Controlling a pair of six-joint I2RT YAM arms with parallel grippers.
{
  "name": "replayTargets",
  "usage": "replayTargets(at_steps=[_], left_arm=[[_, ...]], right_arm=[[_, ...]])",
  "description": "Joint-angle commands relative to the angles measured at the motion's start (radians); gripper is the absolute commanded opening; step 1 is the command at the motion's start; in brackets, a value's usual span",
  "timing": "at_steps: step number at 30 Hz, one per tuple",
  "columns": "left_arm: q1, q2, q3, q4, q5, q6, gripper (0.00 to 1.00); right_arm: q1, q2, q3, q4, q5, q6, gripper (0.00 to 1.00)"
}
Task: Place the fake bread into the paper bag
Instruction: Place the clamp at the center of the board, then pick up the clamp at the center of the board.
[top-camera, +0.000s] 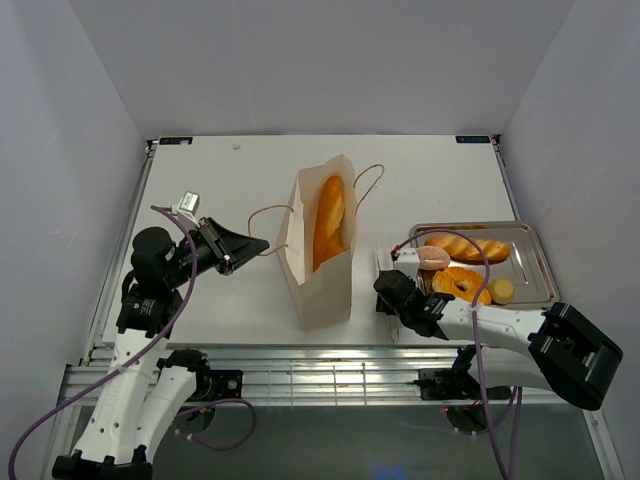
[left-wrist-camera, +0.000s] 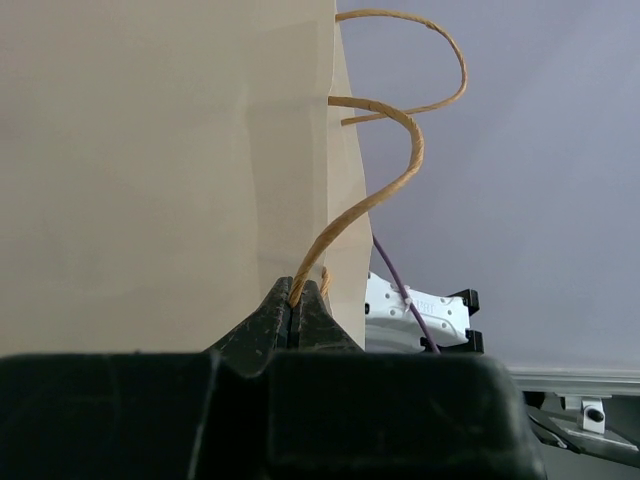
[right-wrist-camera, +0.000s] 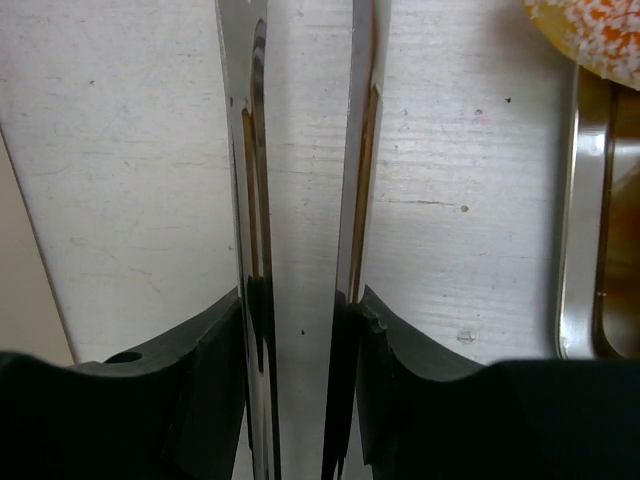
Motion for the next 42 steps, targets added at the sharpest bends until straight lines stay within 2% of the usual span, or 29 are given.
replayTargets(at_steps=[1, 7, 12, 17, 25, 28, 32, 37, 42], left_arm=[[-0.003, -0.013, -0.006, 0.015, -0.011, -0.003, 0.00], [-0.003, -0.020, -0.006, 0.009, -0.016, -0.003, 0.00], [-0.003, -0.024, -0.003, 0.000, -0.014, 0.001, 0.00], [-0.003, -0.025, 0.000, -0.009, -0.016, 0.009, 0.00], [-0.003, -0.027, 0.005, -0.019, -0.010, 0.017, 0.00], [-0.005, -0.031, -0.003, -0.022, -0.013, 0.017, 0.00], [-0.005, -0.042, -0.015, -0.023, -0.013, 0.017, 0.00], [-0.003, -0.051, -0.022, -0.028, -0.014, 0.017, 0.00], [-0.003, -0.056, -0.028, -0.029, -0.019, 0.017, 0.00]], right_arm=[[0.010, 0.060, -0.038, 0.142, 0.075, -0.024, 0.46], [0.078, 0.178, -0.032, 0.198, 0.201, 0.002, 0.50], [0.162, 0.290, 0.031, 0.114, 0.342, 0.065, 0.60], [0.182, 0.356, 0.039, 0.111, 0.352, 0.100, 0.66], [0.222, 0.404, 0.028, 0.083, 0.399, 0.163, 0.69], [0.248, 0.420, 0.019, 0.057, 0.419, 0.191, 0.68], [0.286, 0.453, -0.010, 0.122, 0.433, 0.192, 0.60], [0.319, 0.485, -0.042, 0.146, 0.433, 0.231, 0.55], [0.342, 0.490, -0.082, 0.169, 0.438, 0.257, 0.43]])
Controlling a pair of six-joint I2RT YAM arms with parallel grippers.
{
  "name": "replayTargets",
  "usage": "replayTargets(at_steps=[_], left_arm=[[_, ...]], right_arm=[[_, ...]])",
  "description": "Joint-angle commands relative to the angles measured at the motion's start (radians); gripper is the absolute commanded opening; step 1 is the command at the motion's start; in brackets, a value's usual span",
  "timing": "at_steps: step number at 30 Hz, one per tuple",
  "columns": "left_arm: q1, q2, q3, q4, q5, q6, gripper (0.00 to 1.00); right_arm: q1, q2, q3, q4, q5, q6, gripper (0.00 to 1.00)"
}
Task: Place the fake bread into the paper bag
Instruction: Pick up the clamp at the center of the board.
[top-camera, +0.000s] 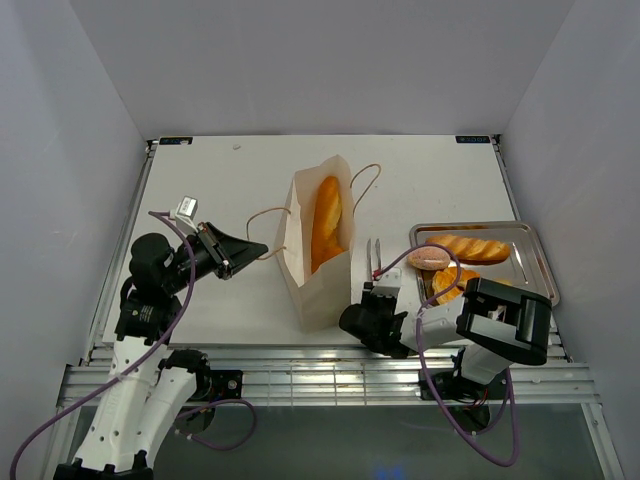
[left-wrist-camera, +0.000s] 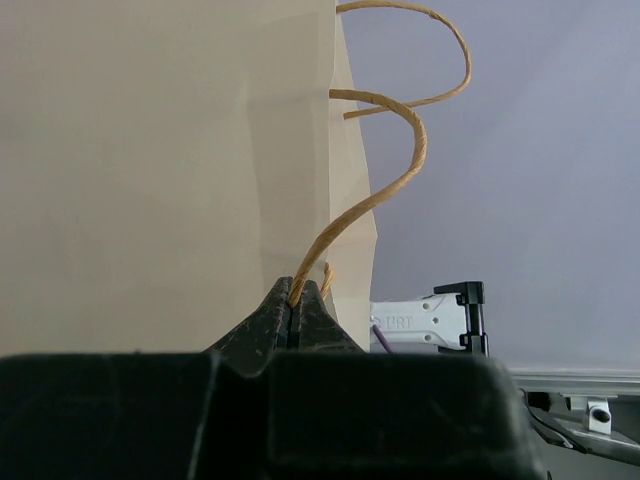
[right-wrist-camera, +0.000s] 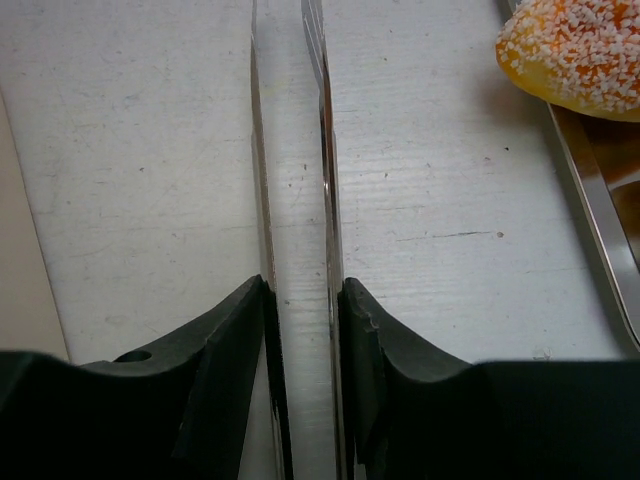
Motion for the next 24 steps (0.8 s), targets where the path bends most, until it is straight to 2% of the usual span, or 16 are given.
replayTargets(at_steps=[1, 6, 8, 12, 19, 24], left_arm=[[-0.003, -0.013, -0.011, -0.012, -0.006, 0.015, 0.00], [-0.003, -0.025, -0.027, -0.010, -0.009, 0.013, 0.00], [-0.005, -0.028, -0.028, -0.010, -0.009, 0.013, 0.00], [-0.005, -0.025, -0.024, -0.016, -0.002, 0.015, 0.00], [-0.005, -0.045, -0.027, -0.018, 0.000, 0.024, 0.00], [-0.005, -0.047, -0.036, -0.016, 0.003, 0.030, 0.00]], right_arm=[[0.021, 0.077, -0.098, -0.158, -0.183, 0.050, 0.41], [0.033, 0.099, -0.091, -0.175, -0.174, 0.076, 0.20], [0.033, 0.079, -0.047, -0.256, -0.174, 0.102, 0.11], [0.027, -0.093, 0.023, -0.440, -0.251, 0.122, 0.08], [-0.059, -0.719, 0.053, -0.652, -0.456, 0.142, 0.08], [-0.246, -0.999, 0.105, -0.807, -0.620, 0.155, 0.08]])
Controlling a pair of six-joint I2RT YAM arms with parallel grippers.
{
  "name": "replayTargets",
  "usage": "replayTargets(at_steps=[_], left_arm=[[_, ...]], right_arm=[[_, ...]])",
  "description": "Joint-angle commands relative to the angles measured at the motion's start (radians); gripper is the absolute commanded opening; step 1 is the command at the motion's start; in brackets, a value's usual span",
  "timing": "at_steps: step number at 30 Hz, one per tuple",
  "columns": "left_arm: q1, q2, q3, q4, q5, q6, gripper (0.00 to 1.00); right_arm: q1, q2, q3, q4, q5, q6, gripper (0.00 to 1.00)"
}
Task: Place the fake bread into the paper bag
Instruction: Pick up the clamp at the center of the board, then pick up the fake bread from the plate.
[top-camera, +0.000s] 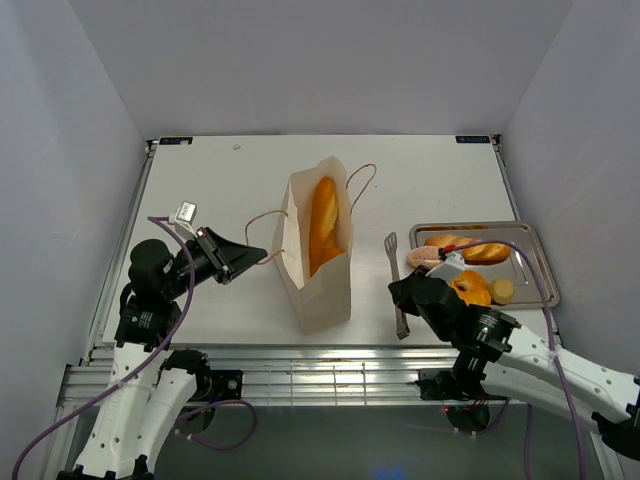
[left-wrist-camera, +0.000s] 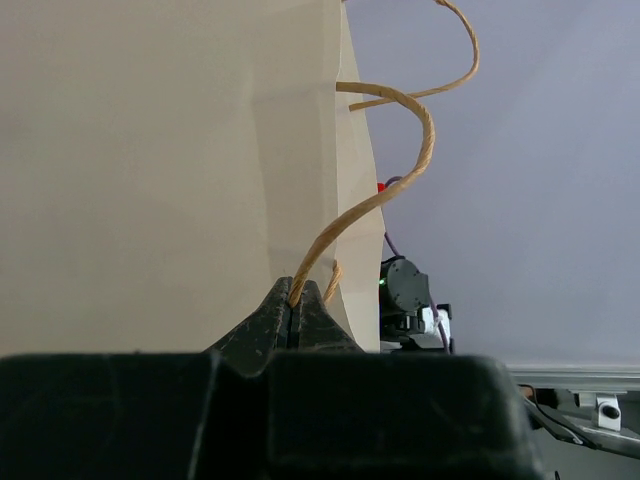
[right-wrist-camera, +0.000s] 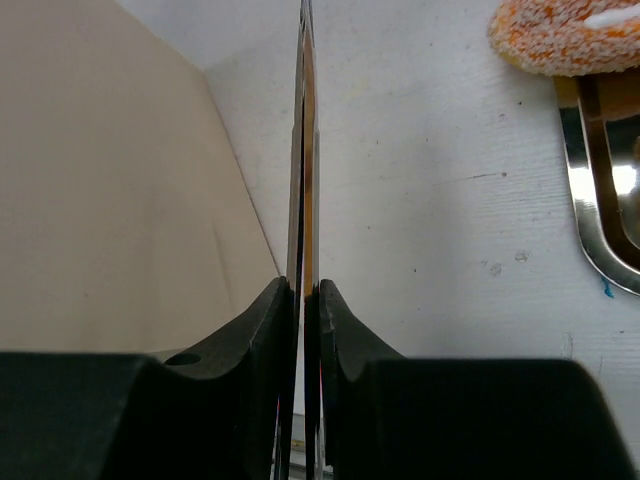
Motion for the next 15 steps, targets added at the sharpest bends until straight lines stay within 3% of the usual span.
replayTargets(at_steps=[1, 6, 8, 15], left_arm=[[-0.005, -0.008, -0.010, -0.005, 0.007, 0.021, 0.00], [-0.003, -0.004, -0.003, 0.000, 0.012, 0.024, 0.00], [-0.003, -0.002, -0.002, 0.002, 0.015, 0.025, 0.00], [-0.005, 0.002, 0.003, 0.008, 0.020, 0.027, 0.00]], right_arm=[[-0.109, -0.128, 0.049, -0.168, -0.168, 0.019, 0.08], [-0.248, -0.159, 0.026, -0.185, -0.328, 0.046, 0.21], [-0.252, -0.172, 0.010, -0.188, -0.327, 0.077, 0.29], [-0.257, -0.278, 0.033, -0.299, -0.250, 0.203, 0.34]])
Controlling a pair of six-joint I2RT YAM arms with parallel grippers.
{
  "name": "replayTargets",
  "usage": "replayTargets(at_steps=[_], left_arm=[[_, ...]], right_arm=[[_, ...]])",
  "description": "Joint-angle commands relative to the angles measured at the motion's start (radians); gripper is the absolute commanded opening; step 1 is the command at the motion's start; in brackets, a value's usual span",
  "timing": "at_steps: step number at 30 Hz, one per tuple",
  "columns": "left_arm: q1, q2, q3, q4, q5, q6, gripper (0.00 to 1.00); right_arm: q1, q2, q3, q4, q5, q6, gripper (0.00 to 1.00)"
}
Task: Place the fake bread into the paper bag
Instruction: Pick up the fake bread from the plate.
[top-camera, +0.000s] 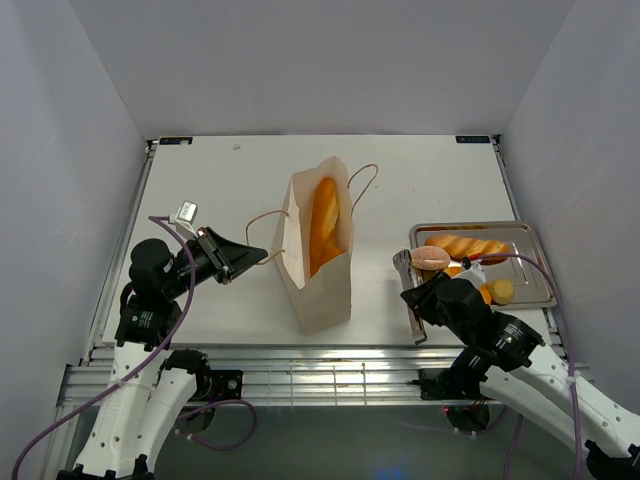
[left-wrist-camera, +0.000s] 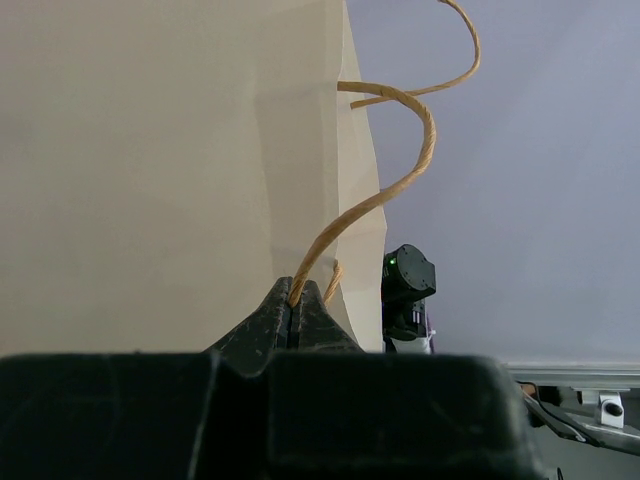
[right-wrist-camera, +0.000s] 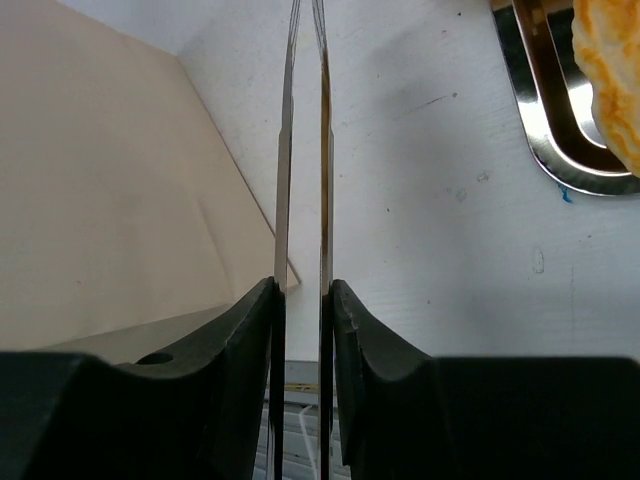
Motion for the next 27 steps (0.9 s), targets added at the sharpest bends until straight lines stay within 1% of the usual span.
replayTargets(at_steps=[1, 5, 6, 10, 14, 16, 21, 23, 27], left_arm=[[-0.003, 0.001, -0.002, 0.012, 0.015, 0.017, 0.00], [-0.003, 0.004, -0.010, 0.027, 0.015, 0.009, 0.00], [-0.005, 0.004, -0.010, 0.028, 0.015, 0.011, 0.00], [-0.003, 0.006, -0.010, 0.036, 0.015, 0.004, 0.00], [-0.005, 0.003, -0.010, 0.038, 0.016, 0.004, 0.00], [-0.005, 0.000, -0.011, 0.036, 0.018, 0.003, 0.00], [-0.005, 0.000, -0.013, 0.039, 0.019, 0.000, 0.00], [-0.003, 0.004, -0.010, 0.041, 0.019, -0.002, 0.00], [-0.005, 0.009, -0.006, 0.042, 0.019, 0.000, 0.00]], right_arm=[[-0.004, -0.045, 0.033, -0.074, 0.035, 0.104, 0.35], [-0.006, -0.081, 0.057, -0.153, 0.052, 0.208, 0.44], [-0.006, -0.093, 0.064, -0.177, 0.059, 0.245, 0.45], [-0.006, -0.108, 0.085, -0.226, 0.084, 0.297, 0.49], [-0.004, -0.127, 0.114, -0.288, 0.113, 0.334, 0.50], [-0.006, -0.162, 0.117, -0.321, 0.130, 0.372, 0.50], [-0.004, -0.235, 0.087, -0.349, 0.147, 0.456, 0.50], [-0.004, -0.233, 0.074, -0.348, 0.141, 0.493, 0.50], [-0.006, -0.148, 0.094, -0.329, 0.141, 0.500, 0.50]])
